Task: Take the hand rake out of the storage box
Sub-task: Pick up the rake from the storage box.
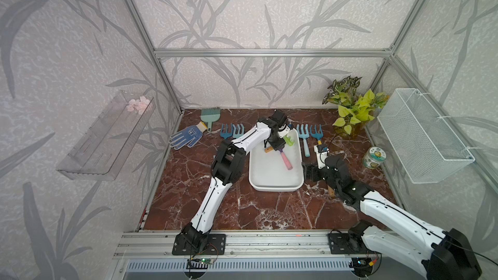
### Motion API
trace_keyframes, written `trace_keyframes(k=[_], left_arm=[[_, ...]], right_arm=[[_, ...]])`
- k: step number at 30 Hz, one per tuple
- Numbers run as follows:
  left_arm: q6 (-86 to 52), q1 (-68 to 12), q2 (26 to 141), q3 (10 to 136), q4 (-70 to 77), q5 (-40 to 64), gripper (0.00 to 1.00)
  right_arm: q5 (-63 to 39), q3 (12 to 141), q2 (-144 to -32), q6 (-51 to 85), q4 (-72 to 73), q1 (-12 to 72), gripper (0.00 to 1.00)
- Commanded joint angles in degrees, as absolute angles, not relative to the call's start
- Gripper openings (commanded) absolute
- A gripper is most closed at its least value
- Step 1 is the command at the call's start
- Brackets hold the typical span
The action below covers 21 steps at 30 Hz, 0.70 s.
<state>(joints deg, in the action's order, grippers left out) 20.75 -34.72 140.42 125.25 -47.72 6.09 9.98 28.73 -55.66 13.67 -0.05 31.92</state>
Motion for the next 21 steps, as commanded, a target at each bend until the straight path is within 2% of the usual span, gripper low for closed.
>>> trace_keyframes(k=[1, 21], left_arm=[[20.3, -34.6, 142.6, 127.9, -50.9, 5.9, 0.58], [20.5, -34.7, 144.4, 128.4, -53.1, 4.8, 0.46]], right_arm=[[9.8, 28.4, -54.8, 13.5, 1.2, 31.7, 0.87], [9.9, 28.2, -54.6, 13.5, 1.2, 31.7, 0.87]])
